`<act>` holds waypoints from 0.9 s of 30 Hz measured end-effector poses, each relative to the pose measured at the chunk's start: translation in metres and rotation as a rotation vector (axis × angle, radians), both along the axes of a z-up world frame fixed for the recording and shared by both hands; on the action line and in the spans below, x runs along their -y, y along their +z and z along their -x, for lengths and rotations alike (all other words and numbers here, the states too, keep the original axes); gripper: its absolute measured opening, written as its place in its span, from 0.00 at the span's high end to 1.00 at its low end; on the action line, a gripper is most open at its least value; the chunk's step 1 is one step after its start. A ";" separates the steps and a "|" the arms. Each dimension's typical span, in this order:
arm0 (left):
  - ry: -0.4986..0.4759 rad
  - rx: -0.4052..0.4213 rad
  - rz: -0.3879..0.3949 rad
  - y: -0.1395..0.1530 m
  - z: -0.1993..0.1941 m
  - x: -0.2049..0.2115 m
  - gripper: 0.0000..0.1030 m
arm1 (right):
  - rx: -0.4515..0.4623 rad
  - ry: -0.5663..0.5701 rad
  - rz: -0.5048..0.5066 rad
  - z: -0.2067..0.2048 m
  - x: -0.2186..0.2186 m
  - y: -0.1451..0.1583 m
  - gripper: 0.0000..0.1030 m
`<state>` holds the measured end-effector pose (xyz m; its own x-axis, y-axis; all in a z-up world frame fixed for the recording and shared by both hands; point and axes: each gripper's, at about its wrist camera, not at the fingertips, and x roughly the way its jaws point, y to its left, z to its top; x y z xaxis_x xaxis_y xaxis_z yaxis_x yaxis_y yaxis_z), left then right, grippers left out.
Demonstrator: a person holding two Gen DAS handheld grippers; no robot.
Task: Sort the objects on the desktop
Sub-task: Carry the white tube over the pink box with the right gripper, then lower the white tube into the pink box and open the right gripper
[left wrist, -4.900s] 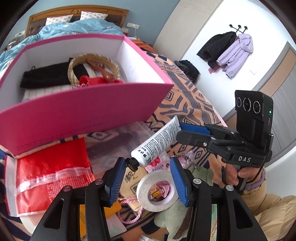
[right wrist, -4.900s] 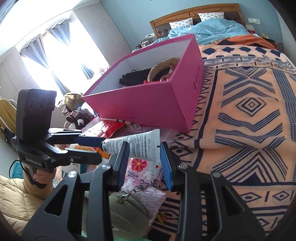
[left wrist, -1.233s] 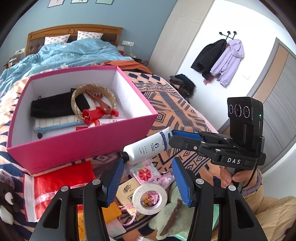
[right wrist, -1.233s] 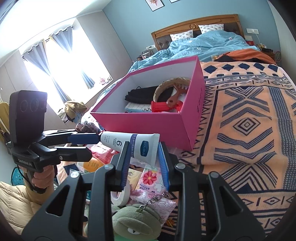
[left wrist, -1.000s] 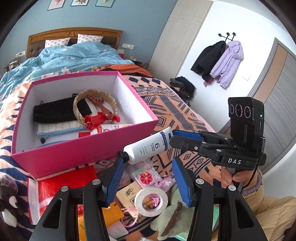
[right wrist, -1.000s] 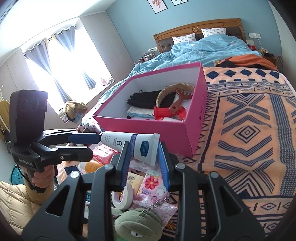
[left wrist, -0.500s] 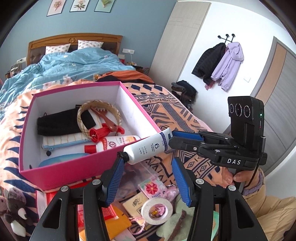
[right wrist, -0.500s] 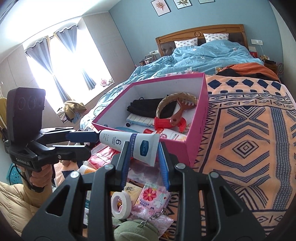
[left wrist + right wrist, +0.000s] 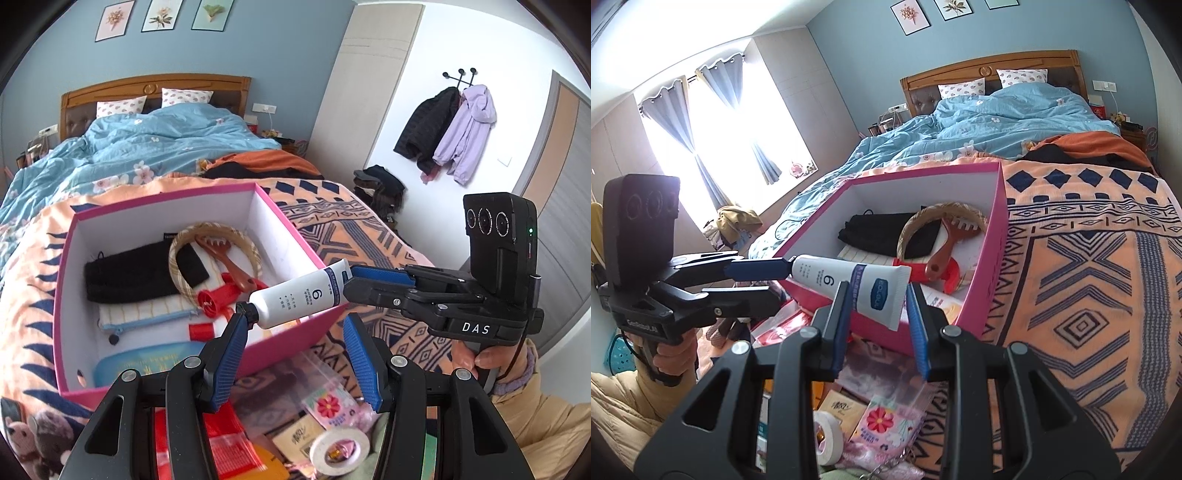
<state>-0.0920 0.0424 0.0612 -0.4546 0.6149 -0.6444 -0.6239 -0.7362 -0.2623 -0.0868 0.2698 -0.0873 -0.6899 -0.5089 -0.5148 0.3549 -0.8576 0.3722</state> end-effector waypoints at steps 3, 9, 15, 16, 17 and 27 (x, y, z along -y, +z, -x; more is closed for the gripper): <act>0.005 -0.004 0.006 0.001 0.008 -0.002 0.47 | -0.005 -0.003 -0.005 0.007 -0.001 0.003 0.68; 0.019 -0.001 0.024 0.000 0.026 -0.005 0.47 | -0.008 -0.011 -0.015 0.023 -0.001 0.007 0.68; 0.025 0.014 0.024 -0.003 0.039 -0.006 0.47 | -0.001 -0.011 -0.016 0.038 -0.003 0.008 0.68; 0.028 0.016 0.026 -0.005 0.042 -0.006 0.47 | 0.000 -0.011 -0.017 0.041 -0.004 0.008 0.68; 0.031 0.019 0.028 -0.006 0.045 -0.007 0.47 | 0.002 -0.012 -0.018 0.044 -0.004 0.007 0.68; 0.060 0.057 0.043 -0.015 0.073 -0.011 0.47 | 0.033 -0.013 -0.028 0.074 -0.005 0.004 0.68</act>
<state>-0.1655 0.0532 0.0466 -0.4515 0.5592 -0.6953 -0.5634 -0.7829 -0.2639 -0.1604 0.2746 -0.0835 -0.6791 -0.4848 -0.5511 0.3313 -0.8724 0.3593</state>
